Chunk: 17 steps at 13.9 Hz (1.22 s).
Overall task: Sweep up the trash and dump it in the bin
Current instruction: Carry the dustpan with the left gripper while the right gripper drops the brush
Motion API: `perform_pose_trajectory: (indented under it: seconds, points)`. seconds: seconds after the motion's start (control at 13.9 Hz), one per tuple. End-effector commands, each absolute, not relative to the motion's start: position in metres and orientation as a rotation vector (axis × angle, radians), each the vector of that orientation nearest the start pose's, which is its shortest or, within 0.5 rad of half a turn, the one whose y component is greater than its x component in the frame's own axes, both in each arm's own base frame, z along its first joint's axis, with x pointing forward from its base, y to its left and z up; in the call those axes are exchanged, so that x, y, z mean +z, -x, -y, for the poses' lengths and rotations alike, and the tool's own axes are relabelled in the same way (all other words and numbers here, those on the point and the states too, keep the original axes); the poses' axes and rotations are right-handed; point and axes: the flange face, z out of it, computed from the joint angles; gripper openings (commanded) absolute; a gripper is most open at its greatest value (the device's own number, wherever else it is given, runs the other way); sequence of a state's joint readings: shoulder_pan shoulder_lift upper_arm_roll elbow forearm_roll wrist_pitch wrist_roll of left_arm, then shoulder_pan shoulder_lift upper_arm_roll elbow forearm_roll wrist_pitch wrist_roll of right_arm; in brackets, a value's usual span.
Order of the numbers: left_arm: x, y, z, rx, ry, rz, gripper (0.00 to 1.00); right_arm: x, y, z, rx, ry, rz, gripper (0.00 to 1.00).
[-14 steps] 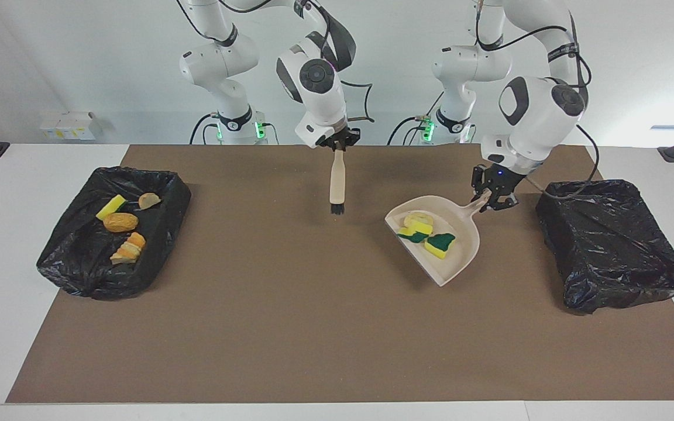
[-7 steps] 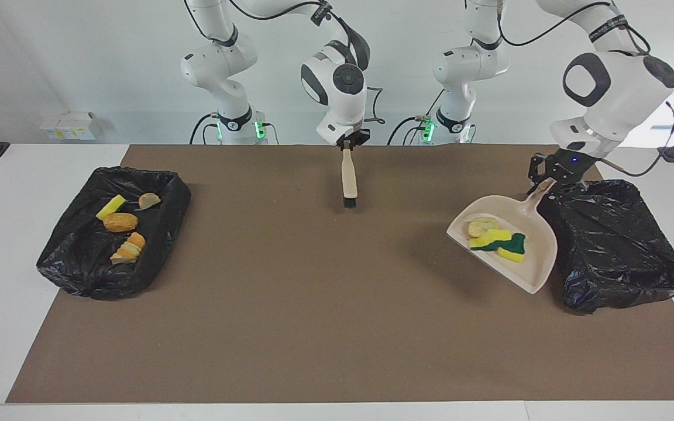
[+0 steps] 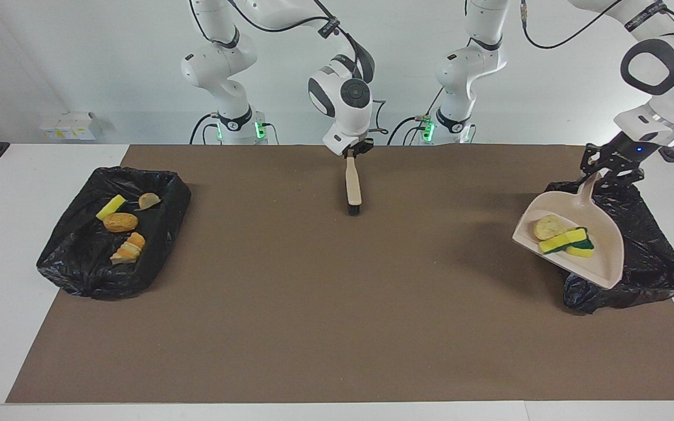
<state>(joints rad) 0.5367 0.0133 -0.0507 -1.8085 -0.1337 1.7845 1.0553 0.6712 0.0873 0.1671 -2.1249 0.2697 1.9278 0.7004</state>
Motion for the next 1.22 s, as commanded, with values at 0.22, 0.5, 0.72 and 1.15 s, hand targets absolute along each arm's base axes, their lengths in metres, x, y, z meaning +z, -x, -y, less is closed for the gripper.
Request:
perform_pose_trajectory:
  seconds: [0.22,0.5,0.72,1.15]
  points:
    - [0.554,-0.498,-0.345,0.201,2.882,-1.049,0.0,0.431,-0.39,-0.359,0.573,3.101,0.023,1.0]
    - [0.561,-0.508,-0.35,0.336,2.689,-1.127,0.0,0.481,-0.432,-0.317,0.54,3.078,0.085,1.0]
    - [0.564,-0.538,-0.316,0.511,2.446,-1.234,0.0,0.531,-0.467,-0.287,0.352,3.112,0.064,1.0]
    - [0.577,-0.58,-0.248,0.706,2.019,-1.379,0.0,0.585,-0.52,-0.176,0.229,3.192,0.39,1.0]
